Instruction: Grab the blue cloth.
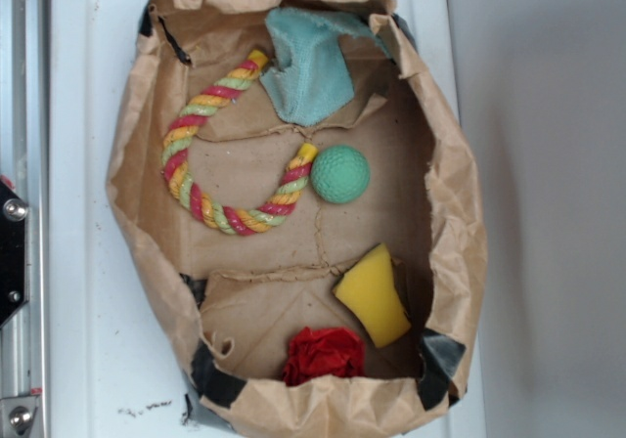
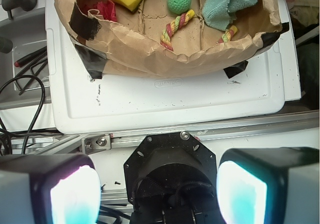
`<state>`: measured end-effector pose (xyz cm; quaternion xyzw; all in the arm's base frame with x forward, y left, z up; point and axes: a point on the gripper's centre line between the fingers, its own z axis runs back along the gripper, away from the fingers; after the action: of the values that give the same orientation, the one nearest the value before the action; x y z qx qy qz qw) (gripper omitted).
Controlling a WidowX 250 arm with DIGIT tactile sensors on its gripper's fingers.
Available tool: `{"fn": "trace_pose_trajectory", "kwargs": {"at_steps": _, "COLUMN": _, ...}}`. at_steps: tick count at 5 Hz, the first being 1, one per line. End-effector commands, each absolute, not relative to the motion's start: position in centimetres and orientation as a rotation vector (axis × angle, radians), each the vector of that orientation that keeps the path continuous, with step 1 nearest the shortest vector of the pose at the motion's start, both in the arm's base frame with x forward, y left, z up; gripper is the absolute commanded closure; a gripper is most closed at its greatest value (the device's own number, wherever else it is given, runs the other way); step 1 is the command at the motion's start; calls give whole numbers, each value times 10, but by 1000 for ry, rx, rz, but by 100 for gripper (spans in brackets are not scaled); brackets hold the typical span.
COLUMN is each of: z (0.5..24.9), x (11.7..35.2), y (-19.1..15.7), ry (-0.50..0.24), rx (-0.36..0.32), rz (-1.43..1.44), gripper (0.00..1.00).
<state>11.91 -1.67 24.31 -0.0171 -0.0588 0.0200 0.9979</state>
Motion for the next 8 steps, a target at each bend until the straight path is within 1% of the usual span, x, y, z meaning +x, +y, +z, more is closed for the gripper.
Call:
{"fn": "trace_pose_trajectory", "kwargs": {"at_steps": 1, "z": 243, "x": 119, "y": -17, "ry": -118, "rx": -34, "rz": 40, "gripper": 0}}
{"fn": "trace_pose_trajectory", "kwargs": {"at_steps": 2, "z": 243, "x": 160, "y": -15, "ry": -170, "rx": -87, "rz": 121, "gripper": 0}}
{"fn": "trace_pose_trajectory", "kwargs": {"at_steps": 3, "z": 240, "x": 205, "y": -11, "ry": -209, "rx": -121, "rz": 194, "gripper": 0}}
{"fn": "trace_pose_trajectory", "kwargs": {"at_steps": 4, "z": 220, "x": 242, "y": 1, "ry": -252, "rx": -157, "rz": 255, "gripper": 0}}
{"fn": "trace_pose_trajectory", "kwargs": {"at_steps": 5, "z": 192, "x": 270, "y": 19, "ry": -249, "rx": -156, "rz": 348, "gripper": 0}}
{"fn": "trace_pose_trajectory", "kwargs": {"at_steps": 6, "z": 172, "x": 268, "y": 34, "ry": -171, "rx": -99, "rz": 448, "gripper": 0}}
{"fn": "trace_pose_trajectory", "kwargs": {"at_steps": 8, "z": 172, "x": 268, "y": 34, "ry": -171, "rx": -99, "rz": 448, "gripper": 0}}
